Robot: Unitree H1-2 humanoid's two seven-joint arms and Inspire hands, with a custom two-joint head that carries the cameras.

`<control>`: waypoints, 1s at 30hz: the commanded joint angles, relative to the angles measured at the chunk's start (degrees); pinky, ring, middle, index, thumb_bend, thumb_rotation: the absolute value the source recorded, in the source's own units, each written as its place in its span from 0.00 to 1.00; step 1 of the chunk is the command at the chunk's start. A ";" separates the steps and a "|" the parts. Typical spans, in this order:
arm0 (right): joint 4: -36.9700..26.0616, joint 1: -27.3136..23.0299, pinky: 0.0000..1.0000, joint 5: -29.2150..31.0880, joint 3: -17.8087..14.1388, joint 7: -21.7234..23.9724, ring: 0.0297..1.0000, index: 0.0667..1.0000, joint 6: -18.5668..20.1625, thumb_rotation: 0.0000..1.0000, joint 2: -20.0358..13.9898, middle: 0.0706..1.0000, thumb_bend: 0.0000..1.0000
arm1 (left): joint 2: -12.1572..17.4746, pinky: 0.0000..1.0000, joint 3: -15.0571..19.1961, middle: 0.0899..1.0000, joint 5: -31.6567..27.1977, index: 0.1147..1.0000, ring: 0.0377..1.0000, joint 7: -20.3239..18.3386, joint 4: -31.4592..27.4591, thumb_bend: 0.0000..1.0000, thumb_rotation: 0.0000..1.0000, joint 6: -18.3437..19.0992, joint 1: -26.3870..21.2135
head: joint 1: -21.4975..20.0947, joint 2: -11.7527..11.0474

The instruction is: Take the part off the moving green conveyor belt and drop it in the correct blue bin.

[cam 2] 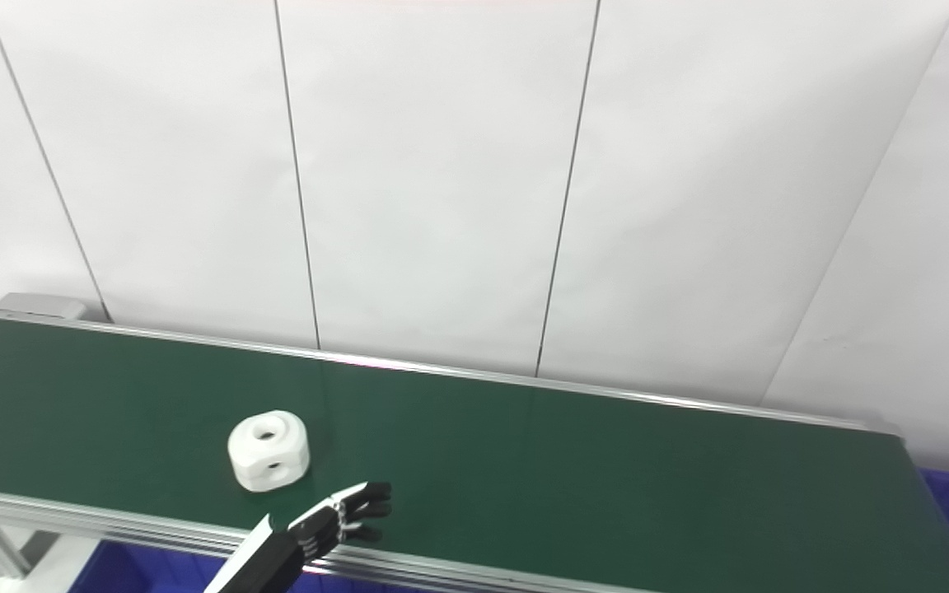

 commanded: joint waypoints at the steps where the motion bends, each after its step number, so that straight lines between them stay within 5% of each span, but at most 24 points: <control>1: -1.41 -0.61 1.00 0.80 0.04 0.19 1.00 1.00 -3.42 0.84 -0.42 1.00 0.71 | 0.89 0.80 0.86 0.90 0.66 0.88 0.87 0.55 -1.90 0.89 0.30 -0.10 -2.45 | 1.62 0.35; 7: -1.52 -1.05 1.00 2.76 0.36 1.04 1.00 1.00 -3.41 0.88 -2.14 1.00 0.66 | 0.25 0.85 3.93 0.94 4.94 0.91 0.91 3.31 -2.57 0.83 0.34 1.50 -7.00 | 5.01 1.66; 11: -1.73 -1.27 1.00 2.48 0.38 0.94 1.00 1.00 -3.41 0.93 -2.73 1.00 0.66 | -0.70 0.94 5.39 0.99 10.50 0.97 0.97 5.50 -5.45 0.75 0.35 9.68 -10.32 | 6.89 2.45; 17: -2.28 -1.33 1.00 4.34 -0.43 2.04 1.00 1.00 -3.41 0.95 -3.25 1.00 0.63 | 1.34 0.93 6.71 1.00 19.30 0.99 0.99 7.10 -5.83 0.70 0.34 19.34 -17.23 | 10.99 4.82; 26: -2.40 -1.53 1.00 5.48 -1.12 3.98 1.00 1.00 -3.42 0.96 -3.88 1.00 0.58 | 5.21 0.84 6.14 1.00 26.59 0.96 0.94 8.71 1.98 0.75 0.29 26.06 -25.13 | 10.55 5.66; 30: -2.31 -1.41 1.00 5.20 -1.17 3.78 1.00 1.00 -3.43 0.97 -4.09 1.00 0.59 | 7.11 0.91 2.73 1.00 34.04 0.95 0.96 10.07 9.20 0.81 0.29 28.87 -29.20 | 10.42 5.69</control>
